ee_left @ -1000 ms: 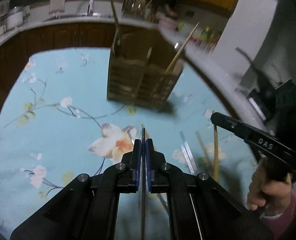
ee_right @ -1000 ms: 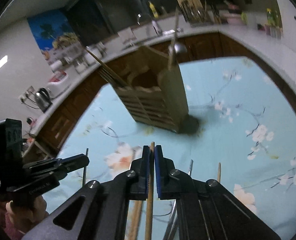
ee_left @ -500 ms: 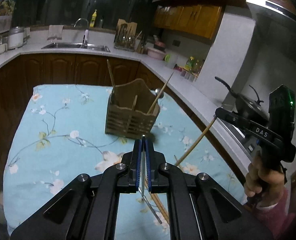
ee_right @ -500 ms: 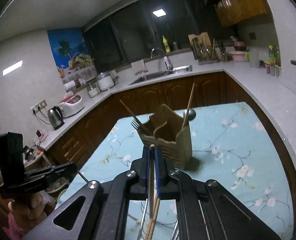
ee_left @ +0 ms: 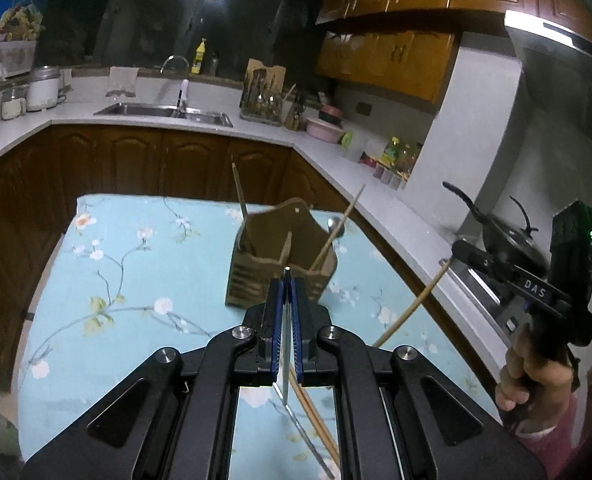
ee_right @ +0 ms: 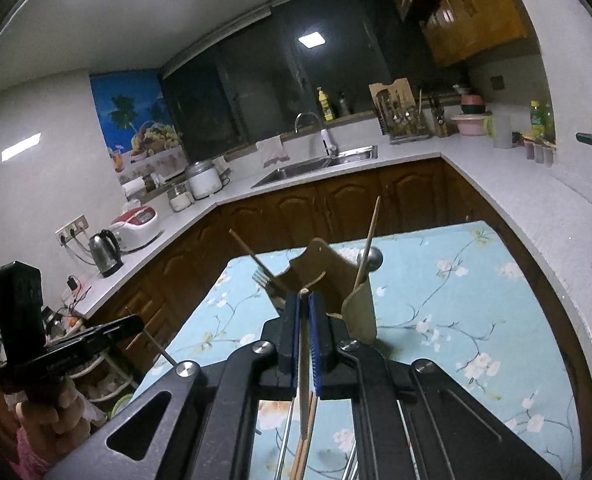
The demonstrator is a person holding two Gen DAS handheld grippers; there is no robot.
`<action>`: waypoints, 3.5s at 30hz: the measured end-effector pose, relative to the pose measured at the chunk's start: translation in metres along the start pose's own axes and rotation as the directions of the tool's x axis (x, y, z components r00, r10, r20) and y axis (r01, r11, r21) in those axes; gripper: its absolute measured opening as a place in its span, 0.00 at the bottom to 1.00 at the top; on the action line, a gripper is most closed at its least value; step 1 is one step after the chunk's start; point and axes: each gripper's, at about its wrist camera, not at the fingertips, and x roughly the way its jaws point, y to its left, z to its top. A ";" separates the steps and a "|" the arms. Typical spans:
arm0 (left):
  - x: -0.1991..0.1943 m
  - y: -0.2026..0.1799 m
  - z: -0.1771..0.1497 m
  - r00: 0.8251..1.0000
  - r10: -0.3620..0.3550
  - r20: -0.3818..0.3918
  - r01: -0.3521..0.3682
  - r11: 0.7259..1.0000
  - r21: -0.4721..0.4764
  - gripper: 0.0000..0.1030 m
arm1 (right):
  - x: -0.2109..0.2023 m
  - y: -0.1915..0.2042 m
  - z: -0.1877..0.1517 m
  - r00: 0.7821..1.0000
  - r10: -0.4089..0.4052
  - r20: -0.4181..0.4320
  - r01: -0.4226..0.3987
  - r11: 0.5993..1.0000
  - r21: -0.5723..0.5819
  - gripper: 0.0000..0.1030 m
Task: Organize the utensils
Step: 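Lift both held chopsticks upright and carry them over the wooden holder, then lower the chopsticks into the holder and open both tools, then move both open tools back over the remaining chopsticks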
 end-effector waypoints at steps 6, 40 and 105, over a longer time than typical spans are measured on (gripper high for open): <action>0.004 -0.001 0.034 0.998 0.007 0.070 -0.007 1.000 0.006 0.03 | 0.000 -0.005 0.026 0.998 -0.016 0.065 0.016 1.000 0.006 0.05; 0.182 0.032 0.070 0.995 0.099 0.019 -0.097 0.993 -0.073 0.04 | 0.118 -0.046 0.037 0.985 -0.150 0.090 0.144 0.987 0.064 0.05; 0.045 0.029 -0.132 0.949 0.220 -0.226 -0.261 0.950 -0.170 0.96 | -0.021 -0.071 -0.148 0.960 -0.267 -0.084 0.272 0.960 0.064 0.98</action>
